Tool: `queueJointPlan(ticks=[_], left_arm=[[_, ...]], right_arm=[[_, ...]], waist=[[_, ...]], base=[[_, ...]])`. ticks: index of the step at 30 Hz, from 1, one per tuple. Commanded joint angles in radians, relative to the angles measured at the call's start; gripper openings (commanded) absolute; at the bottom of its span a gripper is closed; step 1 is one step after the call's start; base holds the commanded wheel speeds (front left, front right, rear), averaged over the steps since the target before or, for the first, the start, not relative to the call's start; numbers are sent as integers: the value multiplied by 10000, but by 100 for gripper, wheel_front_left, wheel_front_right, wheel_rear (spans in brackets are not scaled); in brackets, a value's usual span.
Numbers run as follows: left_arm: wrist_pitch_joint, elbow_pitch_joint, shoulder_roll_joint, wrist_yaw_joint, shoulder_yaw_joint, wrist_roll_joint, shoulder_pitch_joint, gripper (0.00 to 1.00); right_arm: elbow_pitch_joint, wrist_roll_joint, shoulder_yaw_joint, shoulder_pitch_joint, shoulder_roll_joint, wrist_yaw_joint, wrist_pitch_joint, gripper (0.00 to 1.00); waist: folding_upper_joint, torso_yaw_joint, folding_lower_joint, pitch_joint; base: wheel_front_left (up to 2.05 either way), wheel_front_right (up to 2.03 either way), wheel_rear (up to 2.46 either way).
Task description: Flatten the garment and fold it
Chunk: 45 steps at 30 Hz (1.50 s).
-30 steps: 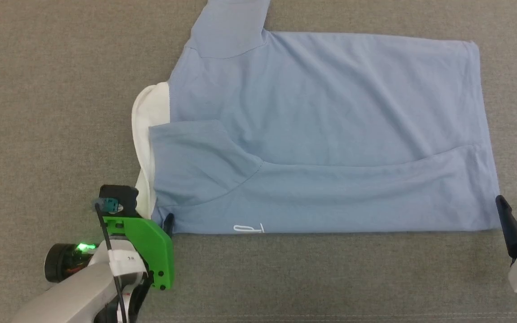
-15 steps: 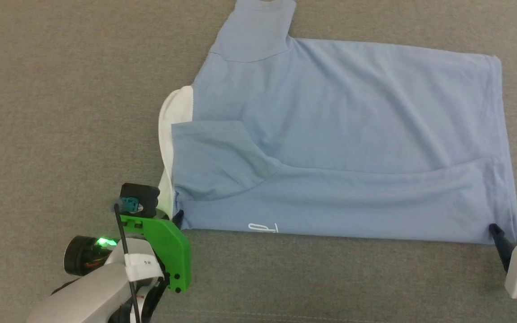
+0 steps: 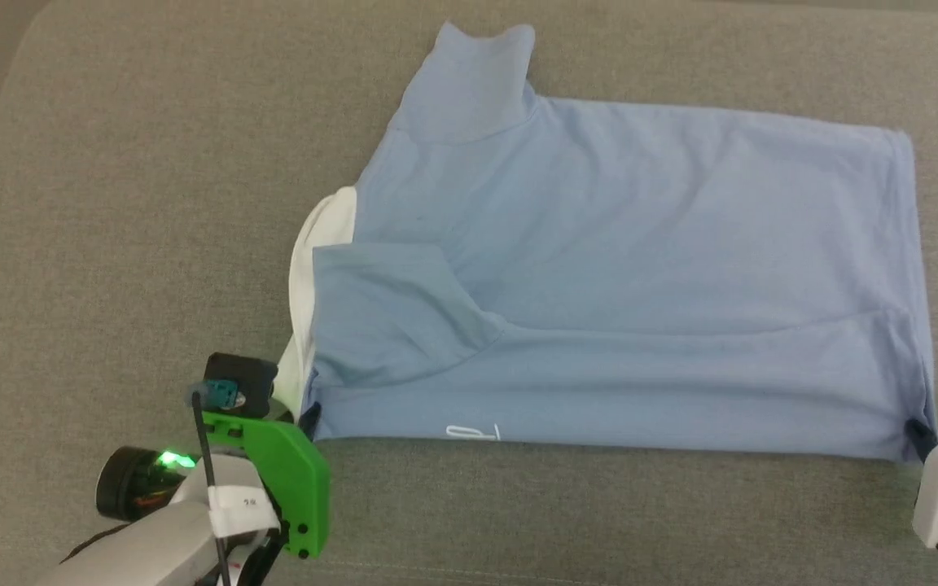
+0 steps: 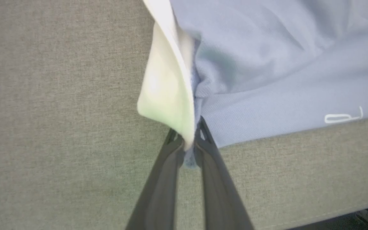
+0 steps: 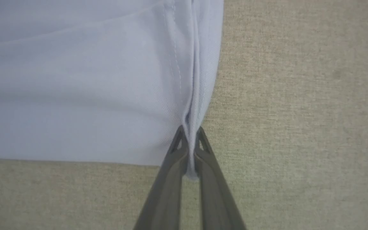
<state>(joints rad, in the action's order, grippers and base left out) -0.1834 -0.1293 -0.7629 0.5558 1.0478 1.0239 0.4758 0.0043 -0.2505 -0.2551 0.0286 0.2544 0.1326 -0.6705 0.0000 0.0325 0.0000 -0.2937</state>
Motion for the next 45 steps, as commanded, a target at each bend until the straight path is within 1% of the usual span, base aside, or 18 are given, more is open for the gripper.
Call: queueJointPlan(ticks=[1,5,8,11,16,17,18,19,22,26,28,31,35,38,41,45], left_arm=[[-8,-1,-267,123,-28,43,-214,0],[-204,-233,-503,184,140,134,-513,0],[-357,-289,-509,242,306,227,-751,0],[-501,-208,-358,278,492,327,-959,0],[-584,275,-30,199,717,403,-1134,0],[-554,417,46,136,764,364,-1121,32],[-498,519,102,105,772,326,-1100,94],[-427,632,163,65,766,290,-1068,100],[-85,827,212,-3,578,191,-923,100],[670,759,83,-108,158,-74,-643,100],[1189,595,-21,-178,-140,-260,-438,100],[1974,273,-109,-317,-602,-490,-128,100],[2627,-60,-193,-529,-998,-744,278,100],[2509,-95,-312,-838,-1030,-919,785,100],[2156,-15,-430,-1146,-1033,-1030,1371,100],[1220,365,-603,-1838,-931,-1157,2502,100]], right_arm=[[-225,-92,-117,-274,-11,-19,-224,0],[-938,-252,-367,-864,29,-19,-1015,0],[-1329,-322,-489,-1286,89,-19,-1495,0],[-1486,-270,-544,-1581,86,-19,-1788,0],[-1250,-95,-421,-1607,-13,-19,-1741,0],[-1135,-23,-368,-1576,-1,-19,-1661,0],[-1048,21,-341,-1526,1,-19,-1552,0],[-970,61,-323,-1423,-2,-19,-1341,100],[-945,-21,-220,-1062,8,-19,-635,100],[-1191,-336,107,-689,322,-19,542,100],[-1372,-614,314,-508,579,-19,1318,100],[-1618,-993,500,-228,792,-19,2537,100],[-1807,-1251,842,-24,963,-19,3942,100],[-1930,-1195,1076,138,913,-19,4847,100],[-2078,-1075,1303,307,771,-19,5401,100],[-2246,-914,1567,570,467,-19,5896,100]], waist=[[0,-81,0,362],[0,-108,0,693],[0,-129,0,824],[0,-147,0,866],[0,-192,0,863],[0,-194,0,862],[0,-196,0,860],[0,-200,0,860],[0,-205,0,904],[0,-222,0,1034],[0,-235,0,1113],[0,-313,0,1173],[0,-511,0,1049],[0,-780,0,791],[0,-1124,0,440],[0,-1734,0,-255]], base=[[0,0,0],[0,0,0],[0,0,0],[0,0,0],[0,0,0],[0,0,0],[0,0,0],[0,0,0],[0,0,0],[0,0,0],[0,0,0],[0,0,0],[0,0,0],[0,0,0],[0,0,0],[0,0,0]])
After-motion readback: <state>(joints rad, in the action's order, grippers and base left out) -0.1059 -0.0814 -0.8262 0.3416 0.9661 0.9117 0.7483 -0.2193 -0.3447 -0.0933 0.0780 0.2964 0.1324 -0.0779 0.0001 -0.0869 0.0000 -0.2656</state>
